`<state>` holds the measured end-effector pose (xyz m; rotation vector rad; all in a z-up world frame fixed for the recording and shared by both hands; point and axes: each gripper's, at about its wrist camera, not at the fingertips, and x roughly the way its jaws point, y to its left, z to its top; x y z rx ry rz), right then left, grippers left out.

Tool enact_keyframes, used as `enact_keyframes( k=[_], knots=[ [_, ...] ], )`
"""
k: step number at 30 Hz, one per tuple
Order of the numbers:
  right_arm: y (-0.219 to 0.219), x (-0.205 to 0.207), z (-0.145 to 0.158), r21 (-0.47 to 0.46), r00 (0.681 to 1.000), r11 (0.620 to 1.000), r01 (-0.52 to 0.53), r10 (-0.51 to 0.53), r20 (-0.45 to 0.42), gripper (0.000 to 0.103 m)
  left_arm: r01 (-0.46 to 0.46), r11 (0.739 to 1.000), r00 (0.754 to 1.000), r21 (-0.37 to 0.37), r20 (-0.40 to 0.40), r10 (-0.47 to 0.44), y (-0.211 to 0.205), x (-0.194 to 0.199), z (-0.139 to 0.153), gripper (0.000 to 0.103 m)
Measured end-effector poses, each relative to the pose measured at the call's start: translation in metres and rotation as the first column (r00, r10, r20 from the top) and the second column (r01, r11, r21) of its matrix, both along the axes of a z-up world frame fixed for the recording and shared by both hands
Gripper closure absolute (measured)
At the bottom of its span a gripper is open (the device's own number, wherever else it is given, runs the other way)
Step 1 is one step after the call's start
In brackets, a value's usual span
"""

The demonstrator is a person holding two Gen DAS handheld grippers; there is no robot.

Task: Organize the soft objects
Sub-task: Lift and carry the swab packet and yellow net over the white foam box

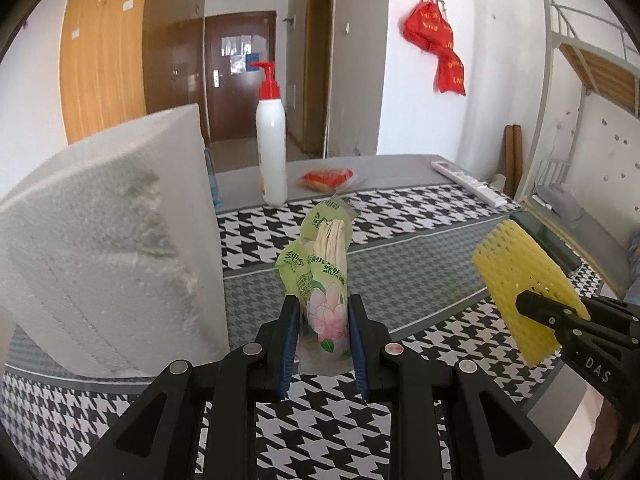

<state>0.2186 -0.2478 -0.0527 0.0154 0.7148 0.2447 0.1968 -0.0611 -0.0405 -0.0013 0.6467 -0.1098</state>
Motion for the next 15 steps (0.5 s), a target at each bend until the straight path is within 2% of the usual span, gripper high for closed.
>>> enact_keyframes(
  k=[15],
  knots=[
    [0.003,-0.004,0.027,0.023,0.997,0.999,-0.027,0.025,0.078,0.09,0.014,1.0,0.996,0.02,0.09,-0.016,0.001,-0.013,0.026,0.077]
  ],
)
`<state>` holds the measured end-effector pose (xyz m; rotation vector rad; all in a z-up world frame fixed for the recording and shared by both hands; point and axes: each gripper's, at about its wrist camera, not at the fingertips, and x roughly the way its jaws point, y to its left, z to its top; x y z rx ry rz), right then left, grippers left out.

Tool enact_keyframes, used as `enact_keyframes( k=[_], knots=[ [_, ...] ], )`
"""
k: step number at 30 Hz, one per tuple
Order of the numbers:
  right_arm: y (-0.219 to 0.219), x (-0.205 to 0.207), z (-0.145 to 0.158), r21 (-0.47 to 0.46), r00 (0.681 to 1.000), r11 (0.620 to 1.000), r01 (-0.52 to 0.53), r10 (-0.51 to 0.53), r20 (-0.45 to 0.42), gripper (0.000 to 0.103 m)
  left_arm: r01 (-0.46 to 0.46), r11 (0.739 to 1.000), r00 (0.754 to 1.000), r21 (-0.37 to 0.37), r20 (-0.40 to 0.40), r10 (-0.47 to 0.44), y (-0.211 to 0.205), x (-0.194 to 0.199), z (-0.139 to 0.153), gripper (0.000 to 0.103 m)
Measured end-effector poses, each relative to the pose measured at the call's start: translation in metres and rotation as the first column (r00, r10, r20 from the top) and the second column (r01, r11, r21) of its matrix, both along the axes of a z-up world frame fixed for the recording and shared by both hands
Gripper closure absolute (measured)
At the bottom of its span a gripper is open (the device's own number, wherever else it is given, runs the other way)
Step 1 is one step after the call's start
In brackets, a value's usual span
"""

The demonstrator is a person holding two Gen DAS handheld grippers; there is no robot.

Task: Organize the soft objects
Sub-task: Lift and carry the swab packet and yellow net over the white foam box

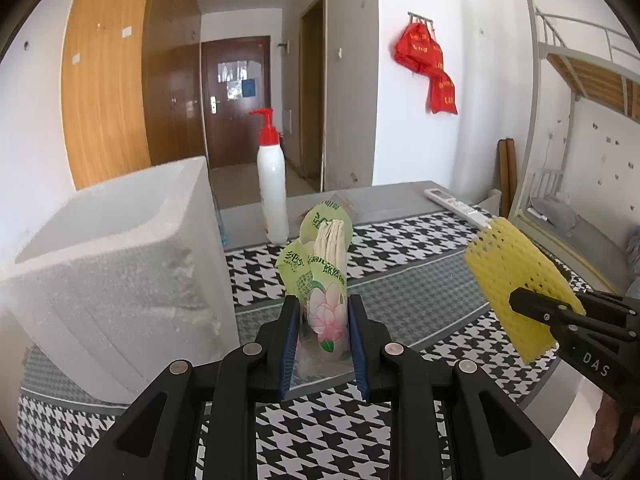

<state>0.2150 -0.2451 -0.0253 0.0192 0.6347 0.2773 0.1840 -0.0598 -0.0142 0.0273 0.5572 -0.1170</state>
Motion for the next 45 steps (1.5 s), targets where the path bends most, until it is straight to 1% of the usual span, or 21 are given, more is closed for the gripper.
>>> enact_keyframes(
  k=[15,26,38,45],
  knots=[
    [0.001,-0.001,0.022,0.011,0.997,1.0,-0.02,0.019,0.071,0.09,-0.009,1.0,0.998,0.024,0.056,0.008,0.002,-0.003,0.02,0.077],
    [0.012,0.004,0.037,0.015,0.992,0.998,-0.068,0.066,0.111,0.09,-0.044,0.999,0.993,0.032,0.109,0.04,0.011,-0.007,0.037,0.077],
    [0.031,0.006,0.056,0.01,0.98,0.993,-0.121,0.118,0.162,0.09,-0.071,0.997,0.984,0.015,0.162,0.067,0.023,-0.014,0.056,0.077],
    [0.042,0.008,0.061,0.01,0.973,0.988,-0.154,0.15,0.174,0.09,-0.095,0.995,0.98,0.007,0.175,0.092,0.034,-0.015,0.063,0.077]
  ],
)
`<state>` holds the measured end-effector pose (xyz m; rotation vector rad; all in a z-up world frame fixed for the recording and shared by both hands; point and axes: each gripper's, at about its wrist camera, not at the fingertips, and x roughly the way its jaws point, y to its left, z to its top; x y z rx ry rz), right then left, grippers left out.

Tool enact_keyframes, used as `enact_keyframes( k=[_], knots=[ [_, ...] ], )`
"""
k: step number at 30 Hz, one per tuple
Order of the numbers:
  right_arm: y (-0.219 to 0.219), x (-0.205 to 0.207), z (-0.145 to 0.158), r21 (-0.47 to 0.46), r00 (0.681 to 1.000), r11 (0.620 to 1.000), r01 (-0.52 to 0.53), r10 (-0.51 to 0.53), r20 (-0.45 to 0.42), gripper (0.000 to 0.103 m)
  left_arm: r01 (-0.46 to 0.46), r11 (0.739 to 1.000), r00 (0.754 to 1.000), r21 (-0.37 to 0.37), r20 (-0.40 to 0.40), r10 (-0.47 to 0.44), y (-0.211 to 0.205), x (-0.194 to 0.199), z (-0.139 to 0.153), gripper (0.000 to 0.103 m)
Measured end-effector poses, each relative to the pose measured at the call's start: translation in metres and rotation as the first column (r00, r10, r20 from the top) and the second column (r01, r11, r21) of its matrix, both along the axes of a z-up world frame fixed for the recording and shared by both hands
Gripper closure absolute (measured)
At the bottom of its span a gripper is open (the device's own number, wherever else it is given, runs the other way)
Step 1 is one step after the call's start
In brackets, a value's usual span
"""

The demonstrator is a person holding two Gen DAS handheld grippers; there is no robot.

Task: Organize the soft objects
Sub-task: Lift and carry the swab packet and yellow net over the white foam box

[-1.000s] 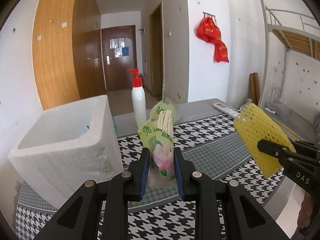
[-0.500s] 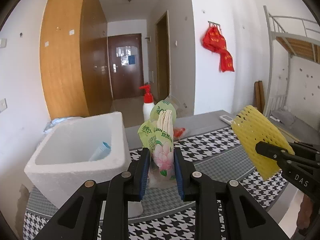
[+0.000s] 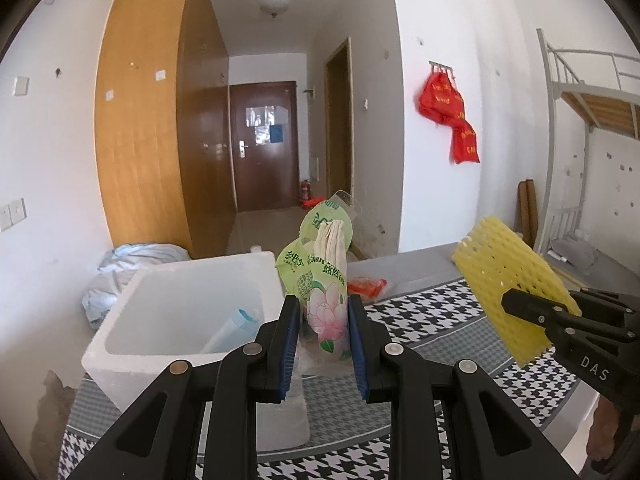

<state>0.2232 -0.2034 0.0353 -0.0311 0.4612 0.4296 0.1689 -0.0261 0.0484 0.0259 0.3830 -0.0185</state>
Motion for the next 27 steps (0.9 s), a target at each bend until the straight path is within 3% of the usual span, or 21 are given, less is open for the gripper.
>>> enact_keyframes(
  k=[27],
  knots=[
    [0.048,0.01,0.012,0.014,0.988,0.988,-0.155,0.154,0.023,0.09,-0.145,0.989,0.988,0.02,0.054,0.143,0.04,-0.014,0.017,0.077]
  ],
)
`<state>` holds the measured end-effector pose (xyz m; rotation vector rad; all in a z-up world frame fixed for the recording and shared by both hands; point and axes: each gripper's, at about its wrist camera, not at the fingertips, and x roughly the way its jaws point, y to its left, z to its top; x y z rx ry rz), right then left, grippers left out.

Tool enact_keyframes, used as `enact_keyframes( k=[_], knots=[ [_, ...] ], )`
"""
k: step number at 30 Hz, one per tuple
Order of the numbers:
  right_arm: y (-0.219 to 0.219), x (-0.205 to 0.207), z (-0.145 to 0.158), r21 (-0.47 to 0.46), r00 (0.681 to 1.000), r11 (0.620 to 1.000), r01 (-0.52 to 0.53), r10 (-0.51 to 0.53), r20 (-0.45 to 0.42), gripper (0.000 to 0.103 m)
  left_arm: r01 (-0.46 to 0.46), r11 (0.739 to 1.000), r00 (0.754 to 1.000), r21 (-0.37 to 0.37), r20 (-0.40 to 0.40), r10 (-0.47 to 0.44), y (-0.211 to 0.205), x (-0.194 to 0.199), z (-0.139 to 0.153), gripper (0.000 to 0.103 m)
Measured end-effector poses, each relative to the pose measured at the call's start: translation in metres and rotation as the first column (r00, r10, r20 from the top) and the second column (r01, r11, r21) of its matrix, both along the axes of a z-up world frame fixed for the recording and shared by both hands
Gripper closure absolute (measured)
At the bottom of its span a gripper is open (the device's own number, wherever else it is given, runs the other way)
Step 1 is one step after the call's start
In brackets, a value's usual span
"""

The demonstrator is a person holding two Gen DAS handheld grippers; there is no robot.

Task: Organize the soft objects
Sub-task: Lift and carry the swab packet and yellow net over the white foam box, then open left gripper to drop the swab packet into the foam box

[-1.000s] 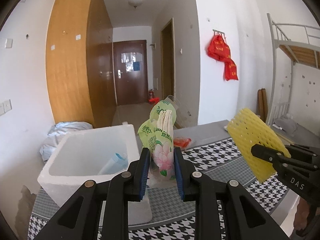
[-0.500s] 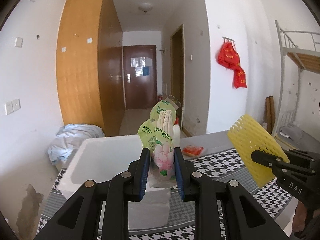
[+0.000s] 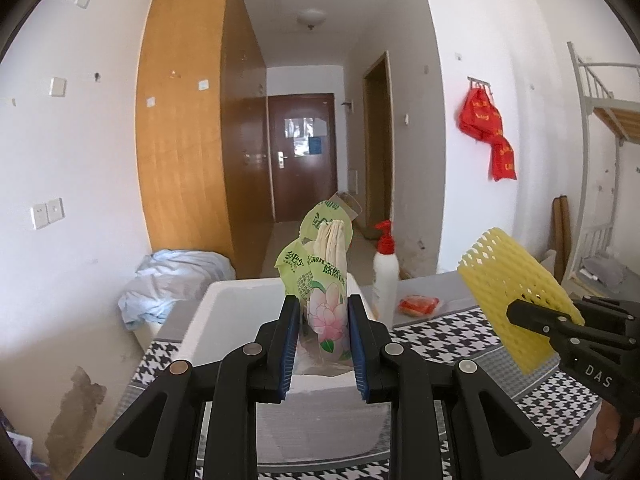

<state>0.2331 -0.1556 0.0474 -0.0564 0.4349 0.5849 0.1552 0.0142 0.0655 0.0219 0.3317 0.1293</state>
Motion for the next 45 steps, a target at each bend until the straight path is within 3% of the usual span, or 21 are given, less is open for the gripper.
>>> enact_keyframes(
  k=[20,45],
  knots=[
    [0.056,0.006,0.007,0.0,0.994,0.994,-0.11,0.11,-0.01,0.09,-0.067,0.998,0.998,-0.012,-0.018,0.067,0.039,0.014,0.001,0.077],
    [0.077,0.022,0.005,-0.045,0.997,0.996,-0.075,0.073,-0.026,0.09,-0.029,0.998,0.99,-0.057,-0.136,0.021,0.061,0.064,-0.02,0.077]
  ],
)
